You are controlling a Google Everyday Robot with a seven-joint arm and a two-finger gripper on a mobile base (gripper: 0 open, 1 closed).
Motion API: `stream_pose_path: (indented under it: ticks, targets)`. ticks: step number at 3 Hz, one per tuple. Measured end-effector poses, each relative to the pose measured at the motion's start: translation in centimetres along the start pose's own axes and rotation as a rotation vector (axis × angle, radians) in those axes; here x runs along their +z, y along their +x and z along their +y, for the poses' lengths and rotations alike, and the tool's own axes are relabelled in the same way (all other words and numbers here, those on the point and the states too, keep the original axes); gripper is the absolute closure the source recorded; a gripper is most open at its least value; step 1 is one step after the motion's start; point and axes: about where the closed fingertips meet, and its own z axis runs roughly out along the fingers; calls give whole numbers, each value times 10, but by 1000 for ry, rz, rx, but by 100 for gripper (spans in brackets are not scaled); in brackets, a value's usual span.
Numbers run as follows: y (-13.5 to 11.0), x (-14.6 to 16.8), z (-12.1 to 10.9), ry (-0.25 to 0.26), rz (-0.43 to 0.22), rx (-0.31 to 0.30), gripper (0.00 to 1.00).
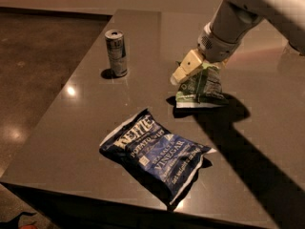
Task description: Pick green jalapeno chip bag
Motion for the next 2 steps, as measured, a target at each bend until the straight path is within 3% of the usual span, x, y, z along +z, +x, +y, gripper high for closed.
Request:
stream_pose_path:
  ticks: [2]
  targets:
    - [-7,5,-3,16,-12,9,64]
